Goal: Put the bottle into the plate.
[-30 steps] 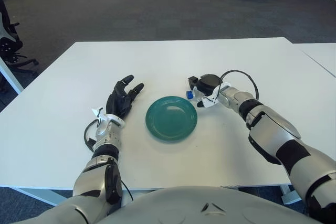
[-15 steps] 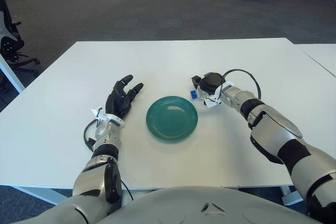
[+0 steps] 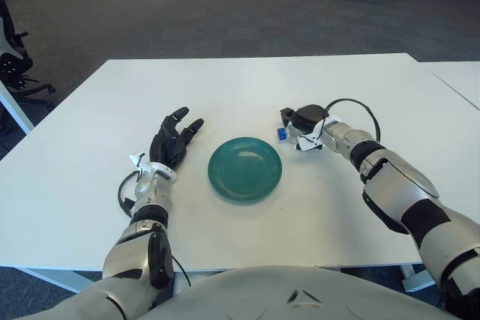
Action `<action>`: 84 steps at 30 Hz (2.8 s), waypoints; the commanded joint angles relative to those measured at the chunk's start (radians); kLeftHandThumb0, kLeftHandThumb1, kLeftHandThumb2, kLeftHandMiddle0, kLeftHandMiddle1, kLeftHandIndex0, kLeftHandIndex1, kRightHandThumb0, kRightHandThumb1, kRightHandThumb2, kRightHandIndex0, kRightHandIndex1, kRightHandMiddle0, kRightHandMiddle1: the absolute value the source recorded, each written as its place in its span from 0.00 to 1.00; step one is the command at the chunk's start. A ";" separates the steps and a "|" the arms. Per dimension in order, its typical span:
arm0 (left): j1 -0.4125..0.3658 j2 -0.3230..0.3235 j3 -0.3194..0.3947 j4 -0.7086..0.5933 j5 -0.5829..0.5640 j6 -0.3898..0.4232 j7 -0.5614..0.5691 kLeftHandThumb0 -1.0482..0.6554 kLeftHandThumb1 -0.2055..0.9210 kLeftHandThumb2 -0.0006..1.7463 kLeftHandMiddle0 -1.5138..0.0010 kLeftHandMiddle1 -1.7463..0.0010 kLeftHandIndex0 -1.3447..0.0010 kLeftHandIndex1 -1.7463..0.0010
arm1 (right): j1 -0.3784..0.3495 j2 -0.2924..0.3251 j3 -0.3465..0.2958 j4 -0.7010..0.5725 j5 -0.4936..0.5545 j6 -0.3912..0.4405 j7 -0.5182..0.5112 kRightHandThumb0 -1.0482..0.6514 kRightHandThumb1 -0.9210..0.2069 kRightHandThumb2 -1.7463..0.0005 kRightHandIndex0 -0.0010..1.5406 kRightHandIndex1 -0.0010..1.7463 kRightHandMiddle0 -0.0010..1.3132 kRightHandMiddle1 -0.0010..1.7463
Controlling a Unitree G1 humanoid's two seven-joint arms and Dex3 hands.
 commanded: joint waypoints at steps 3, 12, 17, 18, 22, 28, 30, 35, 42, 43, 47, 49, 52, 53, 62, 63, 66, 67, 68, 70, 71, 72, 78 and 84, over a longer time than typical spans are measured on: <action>-0.012 0.002 -0.002 0.042 0.005 0.008 0.016 0.05 1.00 0.55 0.66 0.63 0.87 0.38 | -0.096 -0.026 0.007 -0.058 -0.030 -0.059 -0.089 0.62 0.62 0.19 0.46 0.96 0.35 1.00; -0.045 0.010 -0.006 0.089 0.018 0.007 0.040 0.05 1.00 0.56 0.65 0.62 0.86 0.37 | -0.115 -0.135 -0.026 -0.300 -0.065 -0.188 -0.271 0.62 0.65 0.15 0.46 1.00 0.37 1.00; -0.063 0.021 -0.025 0.116 0.049 0.012 0.087 0.06 1.00 0.55 0.65 0.60 0.86 0.37 | -0.065 -0.190 -0.057 -0.538 -0.088 -0.182 -0.288 0.62 0.67 0.14 0.47 1.00 0.38 1.00; -0.067 0.025 -0.033 0.122 0.063 0.015 0.106 0.06 1.00 0.55 0.65 0.59 0.86 0.37 | -0.045 -0.197 -0.065 -0.591 -0.089 -0.175 -0.278 0.62 0.67 0.14 0.47 1.00 0.38 1.00; -0.084 0.036 -0.058 0.148 0.104 0.022 0.158 0.08 1.00 0.54 0.65 0.55 0.85 0.36 | 0.015 -0.210 -0.088 -0.741 -0.083 -0.145 -0.208 0.62 0.68 0.13 0.48 1.00 0.38 1.00; -0.107 0.041 -0.072 0.176 0.128 0.022 0.194 0.09 1.00 0.53 0.68 0.55 0.86 0.36 | 0.071 -0.193 -0.101 -0.848 -0.079 -0.090 -0.082 0.62 0.73 0.10 0.50 1.00 0.41 1.00; -0.112 0.041 -0.076 0.182 0.133 0.019 0.199 0.09 1.00 0.52 0.69 0.55 0.87 0.36 | 0.081 -0.179 -0.098 -0.860 -0.091 -0.074 -0.058 0.62 0.75 0.09 0.51 1.00 0.43 1.00; -0.116 0.037 -0.086 0.185 0.147 0.004 0.207 0.10 1.00 0.51 0.72 0.57 0.88 0.36 | 0.113 -0.158 -0.091 -0.889 -0.105 -0.065 -0.008 0.62 0.75 0.08 0.52 1.00 0.43 1.00; -0.115 0.031 -0.102 0.177 0.161 -0.013 0.221 0.10 1.00 0.51 0.75 0.59 0.89 0.37 | 0.167 -0.144 -0.090 -0.940 -0.117 -0.070 0.028 0.62 0.85 0.03 0.57 1.00 0.54 0.94; -0.115 0.030 -0.104 0.176 0.164 -0.015 0.225 0.10 1.00 0.51 0.75 0.59 0.89 0.37 | 0.177 -0.144 -0.094 -0.951 -0.106 -0.074 0.048 0.62 0.86 0.03 0.57 1.00 0.54 0.94; -0.118 0.028 -0.109 0.173 0.174 -0.020 0.242 0.09 1.00 0.52 0.75 0.61 0.89 0.37 | 0.204 -0.145 -0.108 -0.993 -0.064 -0.082 0.132 0.62 0.88 0.02 0.58 1.00 0.56 0.93; -0.119 0.028 -0.111 0.173 0.178 -0.022 0.249 0.09 1.00 0.52 0.75 0.62 0.89 0.37 | 0.216 -0.145 -0.115 -1.014 -0.046 -0.081 0.171 0.62 0.89 0.02 0.58 1.00 0.58 0.91; -0.123 0.028 -0.116 0.175 0.181 -0.020 0.257 0.09 1.00 0.53 0.75 0.63 0.89 0.37 | 0.239 -0.136 -0.123 -1.028 0.010 -0.086 0.242 0.62 0.90 0.02 0.59 1.00 0.61 0.88; -0.124 0.029 -0.117 0.176 0.181 -0.018 0.258 0.09 1.00 0.53 0.74 0.64 0.89 0.38 | 0.247 -0.132 -0.125 -1.030 0.027 -0.089 0.261 0.62 0.90 0.02 0.59 1.00 0.62 0.87; -0.130 0.029 -0.121 0.179 0.181 -0.003 0.268 0.08 1.00 0.55 0.73 0.65 0.89 0.38 | 0.278 -0.043 -0.088 -0.863 0.026 -0.127 0.205 0.62 0.84 0.03 0.56 0.99 0.50 0.98; -0.131 0.029 -0.121 0.179 0.181 -0.003 0.268 0.08 1.00 0.55 0.72 0.65 0.89 0.38 | 0.276 -0.042 -0.091 -0.859 0.028 -0.133 0.206 0.62 0.83 0.04 0.55 0.98 0.49 0.99; -0.135 0.031 -0.121 0.183 0.180 0.001 0.272 0.08 1.00 0.55 0.72 0.65 0.89 0.37 | 0.276 -0.025 -0.098 -0.849 0.044 -0.146 0.221 0.62 0.80 0.06 0.55 0.98 0.47 1.00; -0.136 0.031 -0.121 0.184 0.180 0.001 0.273 0.08 1.00 0.55 0.72 0.65 0.88 0.37 | 0.277 -0.021 -0.100 -0.847 0.046 -0.149 0.224 0.62 0.80 0.06 0.54 0.98 0.47 1.00; -0.138 0.031 -0.121 0.186 0.180 0.001 0.274 0.08 1.00 0.55 0.72 0.65 0.88 0.37 | 0.281 -0.014 -0.100 -0.850 0.043 -0.149 0.226 0.62 0.79 0.06 0.54 0.98 0.46 1.00; -0.139 0.032 -0.121 0.188 0.180 0.001 0.277 0.08 1.00 0.55 0.71 0.65 0.88 0.37 | 0.288 -0.003 -0.099 -0.855 0.036 -0.149 0.225 0.62 0.78 0.07 0.53 0.98 0.45 1.00; -0.140 0.032 -0.121 0.189 0.181 0.001 0.278 0.08 1.00 0.55 0.71 0.65 0.87 0.37 | 0.290 0.000 -0.098 -0.857 0.033 -0.149 0.224 0.62 0.77 0.07 0.53 0.99 0.45 1.00; -0.140 0.031 -0.121 0.190 0.181 0.001 0.280 0.08 1.00 0.55 0.71 0.65 0.87 0.37 | 0.293 0.003 -0.097 -0.859 0.030 -0.148 0.221 0.62 0.77 0.07 0.53 0.99 0.45 1.00; -0.145 0.032 -0.122 0.196 0.181 0.002 0.286 0.09 1.00 0.56 0.72 0.65 0.87 0.37 | 0.313 0.027 -0.085 -0.866 0.004 -0.139 0.192 0.62 0.77 0.07 0.52 0.99 0.44 1.00; -0.147 0.029 -0.125 0.196 0.182 0.001 0.290 0.08 1.00 0.56 0.72 0.66 0.87 0.37 | 0.326 0.052 -0.074 -0.853 0.005 -0.143 0.187 0.62 0.79 0.06 0.53 1.00 0.45 1.00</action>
